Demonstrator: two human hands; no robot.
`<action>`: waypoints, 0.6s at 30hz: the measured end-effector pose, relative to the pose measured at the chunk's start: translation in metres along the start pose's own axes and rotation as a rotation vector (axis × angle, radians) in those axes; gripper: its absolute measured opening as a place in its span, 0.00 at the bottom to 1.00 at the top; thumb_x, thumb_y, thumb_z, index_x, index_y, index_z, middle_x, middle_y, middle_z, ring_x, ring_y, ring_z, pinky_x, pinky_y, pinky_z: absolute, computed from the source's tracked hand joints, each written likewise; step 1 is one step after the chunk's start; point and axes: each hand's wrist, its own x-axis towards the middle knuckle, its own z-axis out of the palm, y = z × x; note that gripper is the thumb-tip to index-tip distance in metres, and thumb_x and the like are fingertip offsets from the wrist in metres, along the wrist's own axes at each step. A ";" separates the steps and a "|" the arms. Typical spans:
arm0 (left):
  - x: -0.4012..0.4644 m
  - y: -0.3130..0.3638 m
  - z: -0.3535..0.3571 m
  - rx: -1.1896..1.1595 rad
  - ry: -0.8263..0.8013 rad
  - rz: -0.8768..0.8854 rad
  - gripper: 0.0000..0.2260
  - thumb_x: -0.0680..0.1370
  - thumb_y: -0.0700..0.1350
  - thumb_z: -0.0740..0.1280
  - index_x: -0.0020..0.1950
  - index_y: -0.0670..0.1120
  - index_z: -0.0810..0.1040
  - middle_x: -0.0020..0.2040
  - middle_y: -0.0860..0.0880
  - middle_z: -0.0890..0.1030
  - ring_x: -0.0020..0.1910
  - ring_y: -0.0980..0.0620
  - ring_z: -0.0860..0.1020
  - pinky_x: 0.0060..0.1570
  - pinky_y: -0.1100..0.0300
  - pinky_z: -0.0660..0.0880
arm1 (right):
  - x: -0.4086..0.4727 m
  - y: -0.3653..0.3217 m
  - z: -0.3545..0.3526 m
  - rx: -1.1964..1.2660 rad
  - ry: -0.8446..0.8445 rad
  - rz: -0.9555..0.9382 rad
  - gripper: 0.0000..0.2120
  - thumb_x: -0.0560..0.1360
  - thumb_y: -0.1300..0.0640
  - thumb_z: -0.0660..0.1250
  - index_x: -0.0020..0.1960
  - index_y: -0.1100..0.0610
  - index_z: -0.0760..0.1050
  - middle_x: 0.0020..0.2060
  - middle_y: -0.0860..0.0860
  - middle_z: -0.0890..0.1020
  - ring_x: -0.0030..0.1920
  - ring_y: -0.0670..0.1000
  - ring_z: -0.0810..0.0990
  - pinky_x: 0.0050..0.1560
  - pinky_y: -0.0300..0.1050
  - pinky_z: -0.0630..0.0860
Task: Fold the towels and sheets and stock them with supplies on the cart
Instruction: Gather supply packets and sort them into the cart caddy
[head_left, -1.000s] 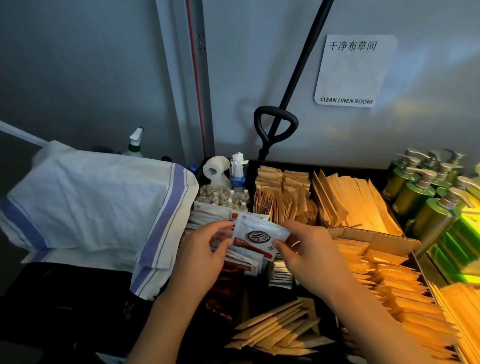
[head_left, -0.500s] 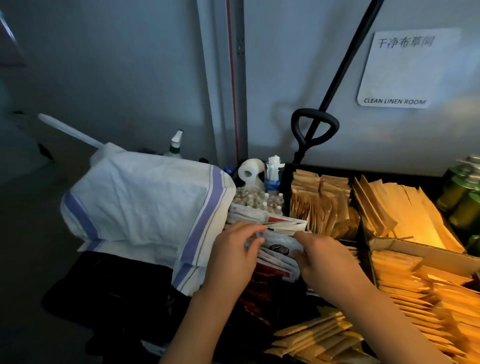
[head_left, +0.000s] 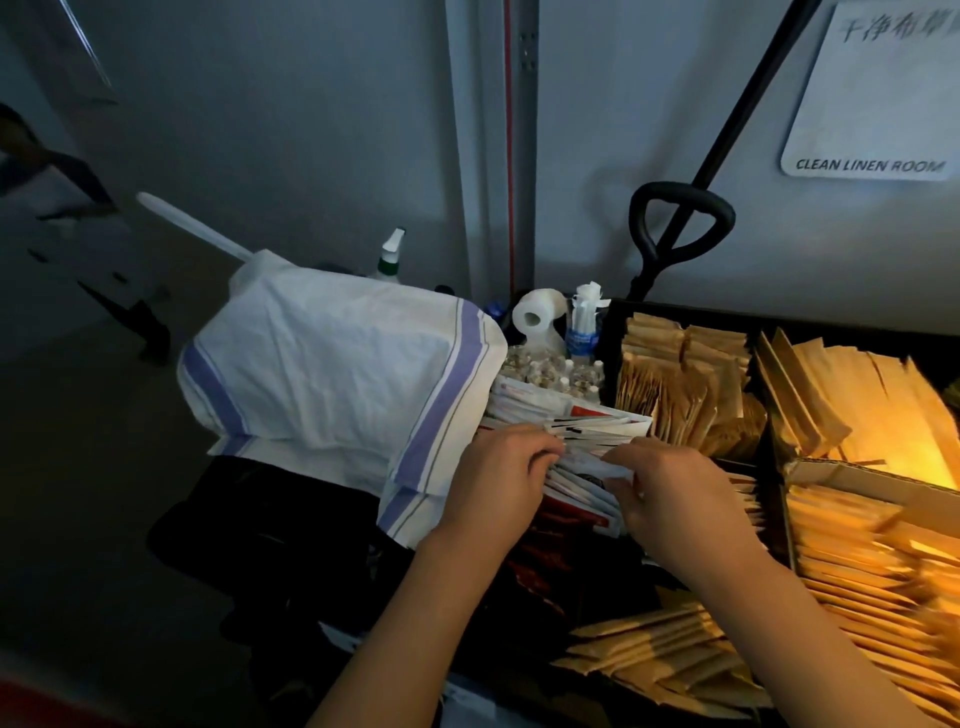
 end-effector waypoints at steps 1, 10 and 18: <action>0.000 0.000 0.002 0.004 -0.012 -0.002 0.07 0.78 0.41 0.73 0.53 0.49 0.88 0.50 0.54 0.86 0.49 0.57 0.81 0.54 0.57 0.79 | 0.001 0.001 -0.001 0.002 -0.011 0.010 0.11 0.75 0.54 0.74 0.57 0.47 0.83 0.48 0.45 0.84 0.47 0.52 0.83 0.42 0.49 0.79; 0.002 -0.003 0.002 0.037 -0.027 -0.037 0.07 0.78 0.42 0.72 0.53 0.51 0.88 0.50 0.55 0.87 0.49 0.57 0.82 0.55 0.59 0.78 | -0.004 0.001 -0.003 0.043 0.006 -0.003 0.11 0.75 0.55 0.74 0.57 0.49 0.84 0.47 0.47 0.86 0.46 0.52 0.84 0.46 0.51 0.80; 0.001 -0.002 0.003 0.044 -0.008 0.027 0.07 0.80 0.40 0.70 0.54 0.49 0.87 0.50 0.53 0.85 0.49 0.54 0.81 0.52 0.59 0.77 | -0.007 0.003 -0.004 0.146 0.057 -0.022 0.07 0.73 0.62 0.75 0.49 0.53 0.85 0.40 0.47 0.84 0.40 0.49 0.82 0.41 0.51 0.81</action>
